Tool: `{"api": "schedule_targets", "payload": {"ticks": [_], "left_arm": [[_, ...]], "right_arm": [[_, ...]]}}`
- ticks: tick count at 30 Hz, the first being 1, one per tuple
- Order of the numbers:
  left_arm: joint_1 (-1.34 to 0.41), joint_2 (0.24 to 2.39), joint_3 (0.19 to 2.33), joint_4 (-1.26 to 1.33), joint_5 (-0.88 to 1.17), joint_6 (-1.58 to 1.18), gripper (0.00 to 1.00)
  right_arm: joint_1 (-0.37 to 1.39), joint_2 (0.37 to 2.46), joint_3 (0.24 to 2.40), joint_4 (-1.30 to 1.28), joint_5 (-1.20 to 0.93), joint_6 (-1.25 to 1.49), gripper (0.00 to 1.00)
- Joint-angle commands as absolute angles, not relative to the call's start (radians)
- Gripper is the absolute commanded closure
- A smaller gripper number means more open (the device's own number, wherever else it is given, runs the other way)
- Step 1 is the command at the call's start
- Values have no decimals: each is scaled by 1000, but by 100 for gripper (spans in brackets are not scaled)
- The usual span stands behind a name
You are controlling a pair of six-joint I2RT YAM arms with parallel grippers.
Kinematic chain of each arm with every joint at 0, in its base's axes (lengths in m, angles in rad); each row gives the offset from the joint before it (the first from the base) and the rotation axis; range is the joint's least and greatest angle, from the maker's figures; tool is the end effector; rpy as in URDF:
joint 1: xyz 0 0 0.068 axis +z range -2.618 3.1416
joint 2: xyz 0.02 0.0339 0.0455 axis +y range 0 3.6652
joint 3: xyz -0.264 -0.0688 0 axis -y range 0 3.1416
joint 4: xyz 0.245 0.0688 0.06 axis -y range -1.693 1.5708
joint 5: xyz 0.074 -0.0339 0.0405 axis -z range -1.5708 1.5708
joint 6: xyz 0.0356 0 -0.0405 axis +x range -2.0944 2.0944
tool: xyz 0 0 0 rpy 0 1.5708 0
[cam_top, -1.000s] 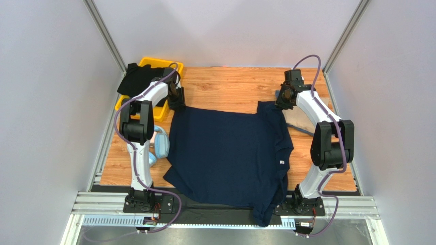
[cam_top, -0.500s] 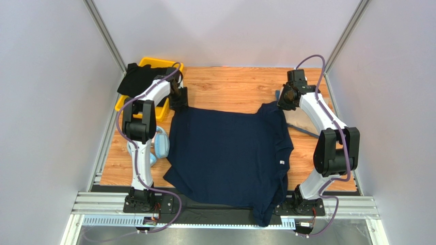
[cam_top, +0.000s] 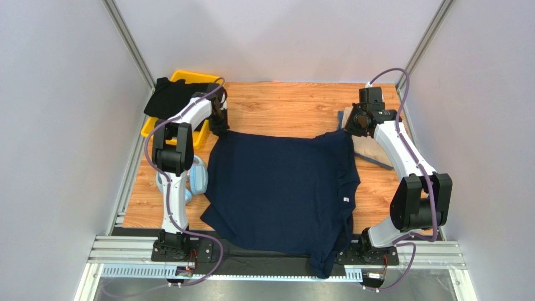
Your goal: Fold and stack the t-shirts
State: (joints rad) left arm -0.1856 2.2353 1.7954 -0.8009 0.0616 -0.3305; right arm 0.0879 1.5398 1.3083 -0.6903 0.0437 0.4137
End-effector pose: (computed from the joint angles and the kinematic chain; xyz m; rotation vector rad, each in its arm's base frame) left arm 0.4571 -0.0881 0.1677 -0.1904 2.8247 -0.2046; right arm 0.3291 0.0274 0.2923 0.4233 2.4620 0.1557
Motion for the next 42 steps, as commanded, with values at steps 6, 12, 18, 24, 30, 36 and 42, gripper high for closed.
{"api": "schedule_targets", "payload": {"ticks": [6,12,18,24,30,36,42], "left_arm": [[-209,2255,1832,-864,2,-308,100],[-209,2241,1829,-862,2,-308,100],[-209,2200,1810,-848,-66,-304,100],[-209,2158,1783,-828,-74,-314,100],[-209,2106,1735,-764,-89,-313,100],[-209,2068,1683,-697,-94,-313,100],[-209,2008,1638,-649,-124,-305,100]], "right_arm": [[72,1499,1316,-657,23,405,100],[71,1483,1286,-646,29,402,100],[69,1477,1256,-626,29,408,100],[72,1508,1255,-614,14,434,100],[71,1506,1240,-617,-2,430,100],[66,1534,1230,-603,-90,419,100],[58,1528,1233,-609,-63,419,100]]}}
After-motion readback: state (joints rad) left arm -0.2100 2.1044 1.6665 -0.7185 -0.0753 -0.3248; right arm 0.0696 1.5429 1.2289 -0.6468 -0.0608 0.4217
